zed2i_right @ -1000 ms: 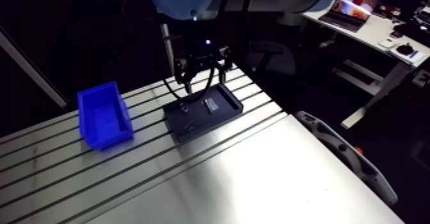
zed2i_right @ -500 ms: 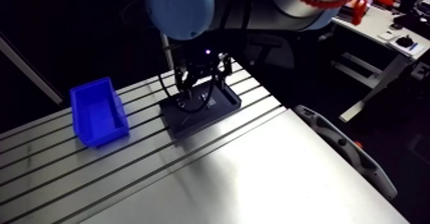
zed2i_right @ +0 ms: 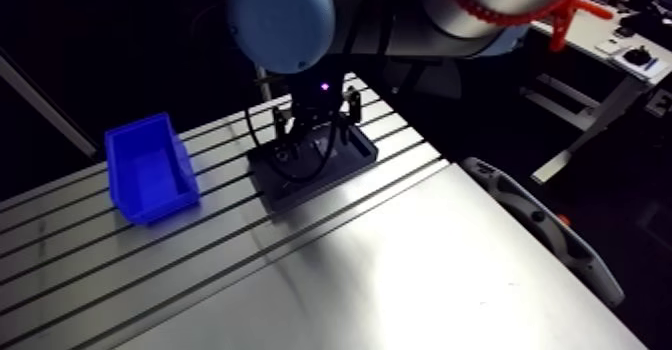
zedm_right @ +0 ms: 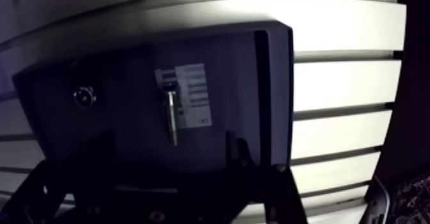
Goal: Pick up the M10 bolt from the tray and put it into the blue bin.
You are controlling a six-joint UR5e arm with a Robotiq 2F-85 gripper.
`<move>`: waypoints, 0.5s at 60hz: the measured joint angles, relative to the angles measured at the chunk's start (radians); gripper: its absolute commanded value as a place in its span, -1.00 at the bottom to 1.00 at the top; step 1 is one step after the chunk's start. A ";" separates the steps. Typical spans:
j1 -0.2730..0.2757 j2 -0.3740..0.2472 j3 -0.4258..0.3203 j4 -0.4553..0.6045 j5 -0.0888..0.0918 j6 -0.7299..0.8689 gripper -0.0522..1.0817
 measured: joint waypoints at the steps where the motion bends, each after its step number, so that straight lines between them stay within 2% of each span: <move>1: 0.000 0.000 0.000 0.000 0.000 0.000 -0.58; 18: 0.000 0.004 -0.001 -0.013 0.012 0.001 -0.28; 30: 0.000 0.005 -0.002 -0.019 0.020 0.000 -0.15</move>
